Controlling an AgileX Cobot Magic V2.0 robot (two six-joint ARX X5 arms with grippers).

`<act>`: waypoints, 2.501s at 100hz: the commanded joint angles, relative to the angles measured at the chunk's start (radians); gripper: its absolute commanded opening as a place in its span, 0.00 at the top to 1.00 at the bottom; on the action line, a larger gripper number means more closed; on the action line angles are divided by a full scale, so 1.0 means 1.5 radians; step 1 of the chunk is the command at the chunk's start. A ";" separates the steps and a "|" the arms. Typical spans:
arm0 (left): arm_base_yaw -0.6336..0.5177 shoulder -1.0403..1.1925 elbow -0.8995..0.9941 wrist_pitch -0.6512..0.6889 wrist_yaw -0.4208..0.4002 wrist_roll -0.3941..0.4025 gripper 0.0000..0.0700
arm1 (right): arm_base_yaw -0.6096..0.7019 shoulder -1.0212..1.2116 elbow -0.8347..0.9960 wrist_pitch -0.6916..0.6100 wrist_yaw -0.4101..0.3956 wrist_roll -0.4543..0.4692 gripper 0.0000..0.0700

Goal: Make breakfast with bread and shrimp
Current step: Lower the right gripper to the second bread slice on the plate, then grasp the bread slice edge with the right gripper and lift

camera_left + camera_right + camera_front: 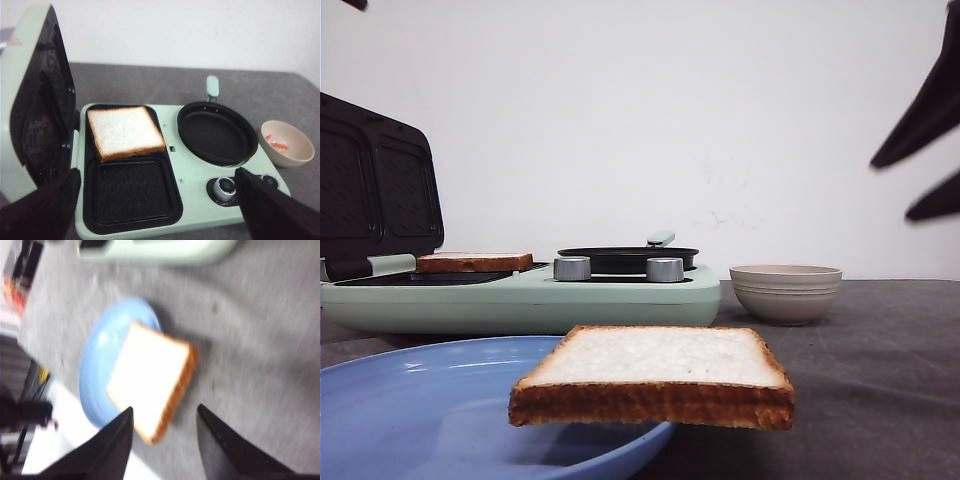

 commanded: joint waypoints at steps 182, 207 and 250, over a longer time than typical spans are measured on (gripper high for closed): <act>0.001 -0.239 -0.102 -0.156 -0.080 -0.017 0.22 | 0.251 0.329 -0.115 0.548 -0.019 0.229 1.00; 0.001 -0.239 -0.102 -0.155 -0.085 -0.016 0.22 | 0.252 0.265 -0.078 0.625 -0.034 0.300 1.00; 0.001 -0.239 -0.102 -0.142 -0.117 0.001 0.22 | 0.264 0.341 0.271 0.399 0.014 0.225 1.00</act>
